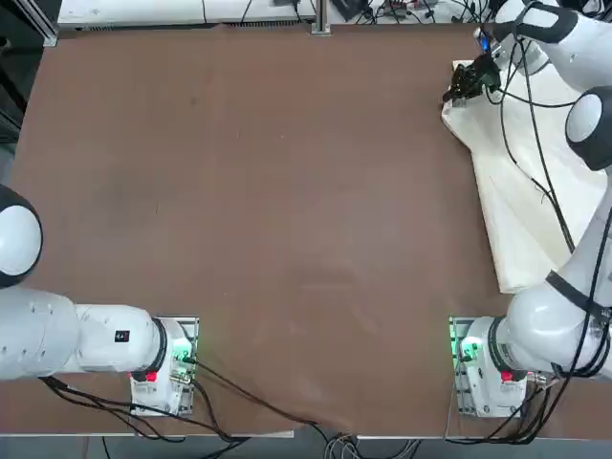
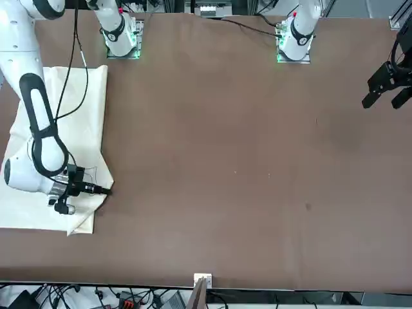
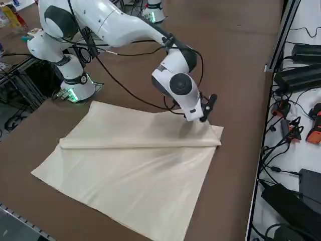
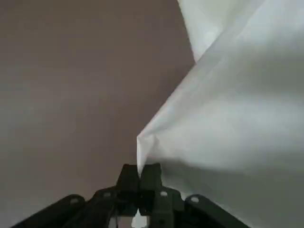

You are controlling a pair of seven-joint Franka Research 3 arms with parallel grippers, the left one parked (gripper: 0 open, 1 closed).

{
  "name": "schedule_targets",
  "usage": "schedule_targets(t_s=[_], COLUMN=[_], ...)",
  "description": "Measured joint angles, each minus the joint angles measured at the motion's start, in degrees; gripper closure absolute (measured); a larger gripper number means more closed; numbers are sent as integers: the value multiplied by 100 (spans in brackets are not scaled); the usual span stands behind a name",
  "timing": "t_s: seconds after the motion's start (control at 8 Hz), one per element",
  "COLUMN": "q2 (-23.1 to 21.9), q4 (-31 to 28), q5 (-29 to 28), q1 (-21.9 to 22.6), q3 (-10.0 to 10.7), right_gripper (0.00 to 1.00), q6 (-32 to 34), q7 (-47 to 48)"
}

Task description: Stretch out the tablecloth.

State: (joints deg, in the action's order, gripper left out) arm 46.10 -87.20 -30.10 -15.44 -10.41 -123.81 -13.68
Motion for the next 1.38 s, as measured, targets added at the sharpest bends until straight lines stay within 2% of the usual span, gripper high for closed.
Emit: schedule_targets(t_s=[0.25,0.62,1.12,1.38], q2=[230,352,630,817], q4=[283,788,888,975], q5=[-421,-1299,-2489,-2720], q1=[94,478,593,594], q3=[-1,-3,0,6], right_gripper=[98,98,98,98], q6=[-15,-4,65,62], q7=[598,1584,1665,1845])
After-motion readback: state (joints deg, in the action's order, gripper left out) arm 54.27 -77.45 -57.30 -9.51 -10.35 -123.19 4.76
